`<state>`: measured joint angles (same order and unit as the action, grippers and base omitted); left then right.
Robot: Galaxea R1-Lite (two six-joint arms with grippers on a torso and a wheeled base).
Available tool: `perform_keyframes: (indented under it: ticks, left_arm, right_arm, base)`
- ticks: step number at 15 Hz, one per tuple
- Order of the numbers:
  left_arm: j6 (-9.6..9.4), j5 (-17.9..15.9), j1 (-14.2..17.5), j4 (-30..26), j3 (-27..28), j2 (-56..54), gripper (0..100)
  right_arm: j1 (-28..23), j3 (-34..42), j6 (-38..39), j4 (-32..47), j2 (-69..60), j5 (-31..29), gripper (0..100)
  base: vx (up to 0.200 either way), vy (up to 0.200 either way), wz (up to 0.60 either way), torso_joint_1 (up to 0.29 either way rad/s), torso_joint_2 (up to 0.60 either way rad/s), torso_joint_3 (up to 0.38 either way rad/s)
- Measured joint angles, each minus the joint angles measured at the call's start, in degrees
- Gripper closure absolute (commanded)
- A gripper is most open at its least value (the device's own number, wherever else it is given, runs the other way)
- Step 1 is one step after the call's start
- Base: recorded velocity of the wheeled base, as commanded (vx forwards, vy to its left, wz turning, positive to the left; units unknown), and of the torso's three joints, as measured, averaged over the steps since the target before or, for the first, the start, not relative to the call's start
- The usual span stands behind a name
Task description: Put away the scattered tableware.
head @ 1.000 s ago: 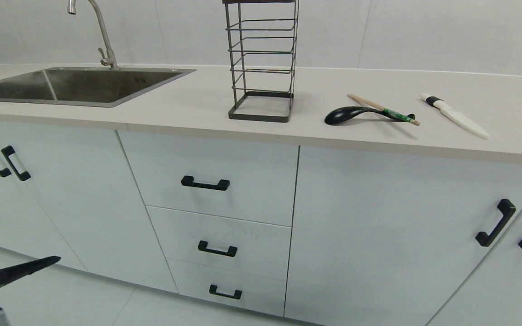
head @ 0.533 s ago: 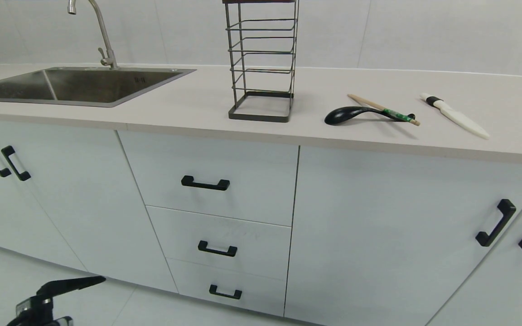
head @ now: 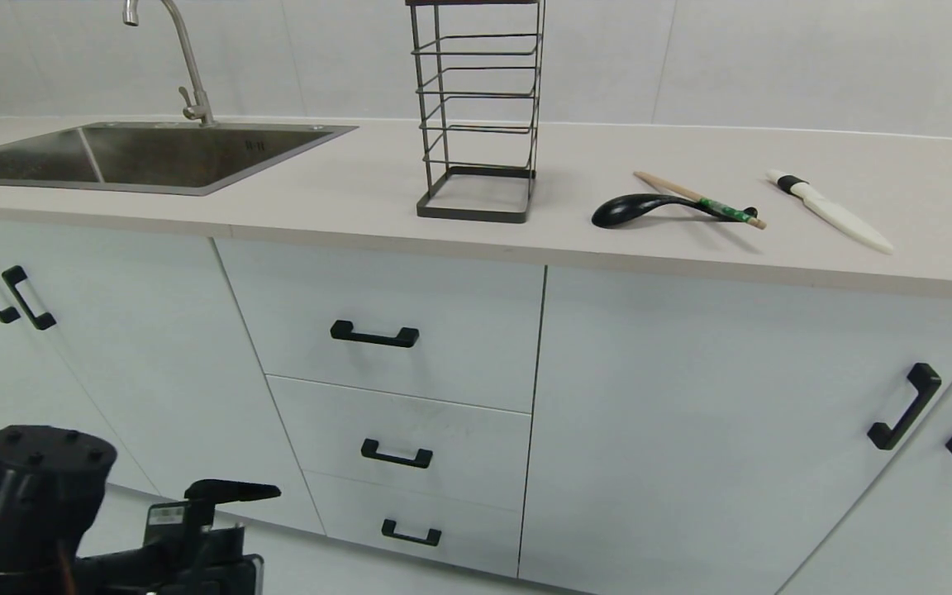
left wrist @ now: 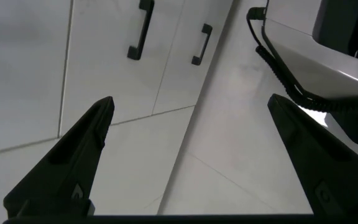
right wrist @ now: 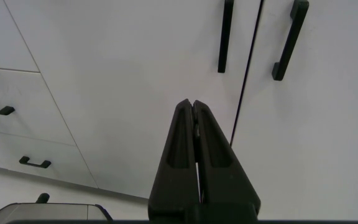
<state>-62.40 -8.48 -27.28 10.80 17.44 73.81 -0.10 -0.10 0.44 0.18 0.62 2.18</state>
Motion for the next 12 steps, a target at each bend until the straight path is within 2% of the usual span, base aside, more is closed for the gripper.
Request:
perform_keyframes:
  ticks: [2,7,12]
  left_arm:
    - [0.06,1.73,-2.40,3.97,0.77,5.73,0]
    - [0.39,3.56,-5.02,16.48,1.84,19.87,0]
    - [0.71,4.57,-5.42,28.66,2.15,33.49,0]
  right_arm:
    - [0.00,0.00,0.00,0.00,0.00,0.00,100]
    - [0.00,0.00,0.00,-0.02,0.00,0.00,100]
    - [0.00,0.00,0.00,-0.02,0.00,-0.02,100]
  base:
    - [0.000,0.000,0.00,0.000,0.00,0.000]
    - [0.000,0.000,0.00,0.000,0.00,0.000]
    - [0.000,0.000,0.00,0.000,0.00,0.000]
